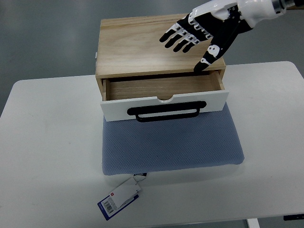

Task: Open wood drawer with right hand

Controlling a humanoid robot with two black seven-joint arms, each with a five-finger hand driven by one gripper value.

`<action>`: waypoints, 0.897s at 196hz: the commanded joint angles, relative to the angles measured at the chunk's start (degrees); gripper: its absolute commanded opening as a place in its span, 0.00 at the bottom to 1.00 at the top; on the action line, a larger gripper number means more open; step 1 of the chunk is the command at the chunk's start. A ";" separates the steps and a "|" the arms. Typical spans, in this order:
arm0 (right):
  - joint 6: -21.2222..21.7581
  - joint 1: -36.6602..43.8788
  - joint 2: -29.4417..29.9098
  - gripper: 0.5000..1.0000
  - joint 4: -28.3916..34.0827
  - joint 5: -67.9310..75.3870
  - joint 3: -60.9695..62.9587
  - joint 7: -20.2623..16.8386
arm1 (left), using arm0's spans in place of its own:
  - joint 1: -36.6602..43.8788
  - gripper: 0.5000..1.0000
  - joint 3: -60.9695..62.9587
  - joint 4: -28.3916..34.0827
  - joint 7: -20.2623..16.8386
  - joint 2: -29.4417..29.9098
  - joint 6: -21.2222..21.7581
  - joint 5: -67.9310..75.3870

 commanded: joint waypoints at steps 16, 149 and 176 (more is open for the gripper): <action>-8.61 -8.70 -8.25 0.86 -2.45 3.50 8.90 -0.04 | 0.00 1.00 0.00 0.02 0.00 0.00 0.00 0.00; -26.63 -64.60 1.76 0.85 -24.95 -8.19 71.93 -2.50 | 0.00 1.00 0.00 0.02 0.00 0.00 0.00 0.00; -28.74 -70.66 8.09 0.85 -29.34 -14.08 80.27 -3.20 | 0.00 1.00 0.00 0.02 0.00 0.00 0.00 0.00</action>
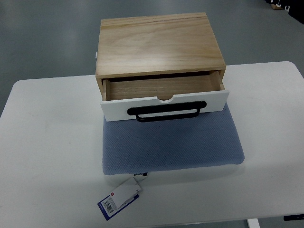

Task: Open wood drawer with right hand

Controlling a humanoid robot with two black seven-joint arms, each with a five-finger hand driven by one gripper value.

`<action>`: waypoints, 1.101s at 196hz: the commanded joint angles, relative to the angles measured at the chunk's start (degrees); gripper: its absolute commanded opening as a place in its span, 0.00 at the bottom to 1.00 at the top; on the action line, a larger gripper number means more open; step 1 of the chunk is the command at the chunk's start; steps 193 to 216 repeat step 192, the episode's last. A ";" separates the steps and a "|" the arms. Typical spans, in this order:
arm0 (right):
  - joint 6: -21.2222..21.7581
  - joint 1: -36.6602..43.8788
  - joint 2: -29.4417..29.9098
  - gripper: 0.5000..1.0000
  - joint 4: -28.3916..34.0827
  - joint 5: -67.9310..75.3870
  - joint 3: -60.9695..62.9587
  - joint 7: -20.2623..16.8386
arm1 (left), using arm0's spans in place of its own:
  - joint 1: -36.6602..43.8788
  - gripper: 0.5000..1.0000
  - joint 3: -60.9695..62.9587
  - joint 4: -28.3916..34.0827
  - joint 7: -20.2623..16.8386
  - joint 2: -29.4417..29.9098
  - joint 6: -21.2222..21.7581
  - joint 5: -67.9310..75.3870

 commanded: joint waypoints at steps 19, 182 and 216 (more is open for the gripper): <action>-2.36 -8.14 7.78 0.85 -4.08 -8.24 10.90 -0.36 | 0.00 1.00 0.01 0.00 0.00 0.00 0.00 0.00; -9.22 -20.88 21.76 0.86 -4.26 -16.50 23.82 2.62 | 0.00 1.00 0.01 0.00 0.00 0.00 0.00 0.00; -9.31 -21.15 21.85 0.86 -4.26 -16.41 23.82 3.50 | 0.00 1.00 0.01 0.00 0.00 0.00 0.00 0.00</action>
